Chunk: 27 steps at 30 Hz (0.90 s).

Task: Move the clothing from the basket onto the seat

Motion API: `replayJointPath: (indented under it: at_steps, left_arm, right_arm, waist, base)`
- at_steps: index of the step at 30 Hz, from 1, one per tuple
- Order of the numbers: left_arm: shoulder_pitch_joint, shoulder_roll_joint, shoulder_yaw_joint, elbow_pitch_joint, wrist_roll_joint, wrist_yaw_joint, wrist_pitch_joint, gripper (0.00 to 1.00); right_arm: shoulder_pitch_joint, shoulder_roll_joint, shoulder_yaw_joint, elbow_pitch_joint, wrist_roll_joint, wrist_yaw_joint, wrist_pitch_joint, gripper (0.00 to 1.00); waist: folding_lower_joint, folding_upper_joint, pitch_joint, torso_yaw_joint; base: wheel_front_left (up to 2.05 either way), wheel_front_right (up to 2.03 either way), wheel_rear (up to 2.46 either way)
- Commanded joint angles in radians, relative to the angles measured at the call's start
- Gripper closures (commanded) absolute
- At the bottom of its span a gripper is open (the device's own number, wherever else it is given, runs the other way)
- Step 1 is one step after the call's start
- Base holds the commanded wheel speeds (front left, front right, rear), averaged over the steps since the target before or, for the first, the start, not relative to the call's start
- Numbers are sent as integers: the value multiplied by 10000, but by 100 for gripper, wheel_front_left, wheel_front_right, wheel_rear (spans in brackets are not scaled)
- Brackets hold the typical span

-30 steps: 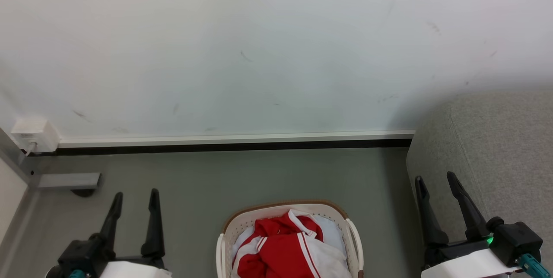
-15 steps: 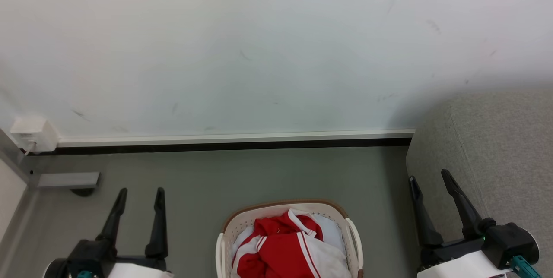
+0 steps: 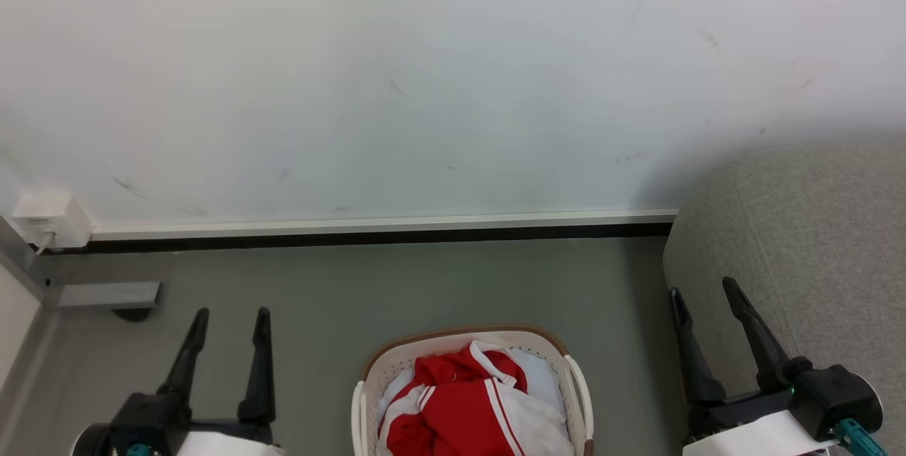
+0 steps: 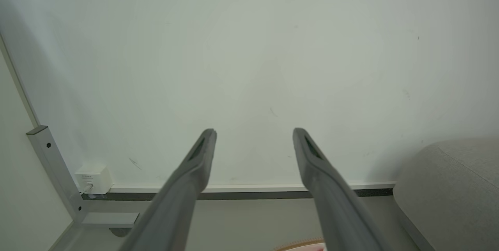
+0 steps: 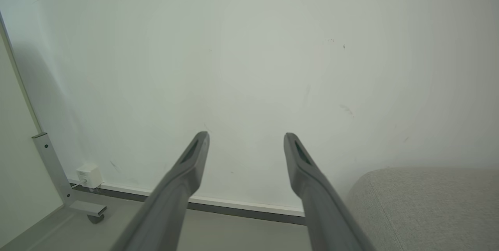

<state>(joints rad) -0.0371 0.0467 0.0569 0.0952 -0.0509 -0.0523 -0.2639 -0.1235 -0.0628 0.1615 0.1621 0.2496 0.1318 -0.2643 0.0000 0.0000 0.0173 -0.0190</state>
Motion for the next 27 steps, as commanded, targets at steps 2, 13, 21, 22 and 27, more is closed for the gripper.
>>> replayJointPath:
  at_steps: [2, 13, 21, 22, 27]
  left_arm:
    - [35, 68, 38, 18, -3, -17, -10, 0]
    - [-91, 66, 23, -54, -150, -2, -8, 0]
    - [-508, 66, -10, -94, -167, -159, -8, 0]
    - [-577, 70, -8, -93, -109, -186, -8, 0]
    - [-1016, 135, 2, -20, -4, -359, -8, 0]
  right_arm:
    - [-146, 0, 16, 30, 83, -21, -3, 0]
    - [-279, -70, 50, 3, 129, -21, -1, 0]
    - [-647, -179, 126, -257, 143, -21, 0, 0]
    - [-705, -192, 137, -300, 117, -21, 0, 0]
    - [-1010, -169, 72, -531, -7, -21, 0, 0]
  waist:
    - [0, 0, 9, -28]
    - [0, 0, 258, -367]
    - [0, 0, 908, -744]
    - [0, 0, 1016, -801]
    - [0, 0, 1665, -1099]
  base:
    - [0, 0, 0]
    - [0, 0, 0]
    - [0, 0, 0]
    - [0, 0, 0]
    - [0, 0, 0]
